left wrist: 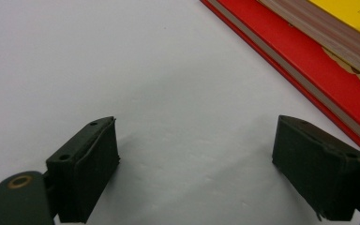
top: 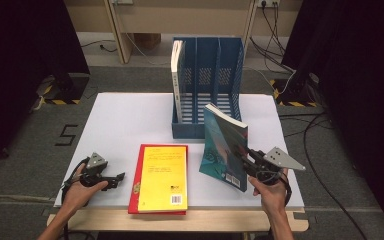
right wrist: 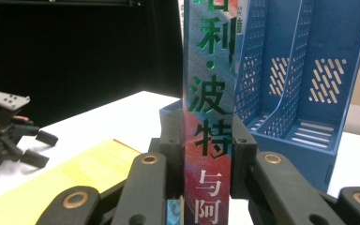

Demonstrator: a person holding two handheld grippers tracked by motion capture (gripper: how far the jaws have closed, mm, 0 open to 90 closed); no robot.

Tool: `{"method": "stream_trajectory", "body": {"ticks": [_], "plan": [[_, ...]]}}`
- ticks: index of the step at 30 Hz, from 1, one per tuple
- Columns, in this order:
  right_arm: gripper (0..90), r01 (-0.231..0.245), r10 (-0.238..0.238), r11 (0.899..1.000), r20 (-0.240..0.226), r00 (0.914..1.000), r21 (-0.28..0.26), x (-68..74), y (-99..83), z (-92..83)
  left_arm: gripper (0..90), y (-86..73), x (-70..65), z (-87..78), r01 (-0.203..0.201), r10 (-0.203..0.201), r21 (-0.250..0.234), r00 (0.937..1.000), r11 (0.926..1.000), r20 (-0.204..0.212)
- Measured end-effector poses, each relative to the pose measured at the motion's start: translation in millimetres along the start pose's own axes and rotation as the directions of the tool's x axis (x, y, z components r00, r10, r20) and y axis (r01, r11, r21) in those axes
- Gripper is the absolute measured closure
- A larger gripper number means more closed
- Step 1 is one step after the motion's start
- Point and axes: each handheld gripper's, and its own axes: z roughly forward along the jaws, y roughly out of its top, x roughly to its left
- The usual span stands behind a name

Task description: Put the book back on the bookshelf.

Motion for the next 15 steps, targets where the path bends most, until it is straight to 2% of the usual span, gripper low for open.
{"method": "stream_trajectory", "body": {"ticks": [6,11,15], "plan": [[74.3,0.017,-0.017,1.000,0.019,0.9997,0.006,4.5,-8.0,-16.6,13.7,0.0,0.0,0.0,0.000,0.000,0.000,1.0000,1.0000,0.000],[74.1,0.054,-0.054,0.998,0.014,0.9984,0.016,8.9,-12.0,-28.7,13.7,0.0,0.0,-0.1,-0.002,0.002,0.001,1.0000,1.0000,0.000],[73.9,0.061,-0.061,0.998,0.011,0.9981,0.019,12.2,-15.4,-38.2,13.7,0.0,0.0,-0.1,-0.002,0.002,0.001,1.0000,1.0000,0.000]]}}
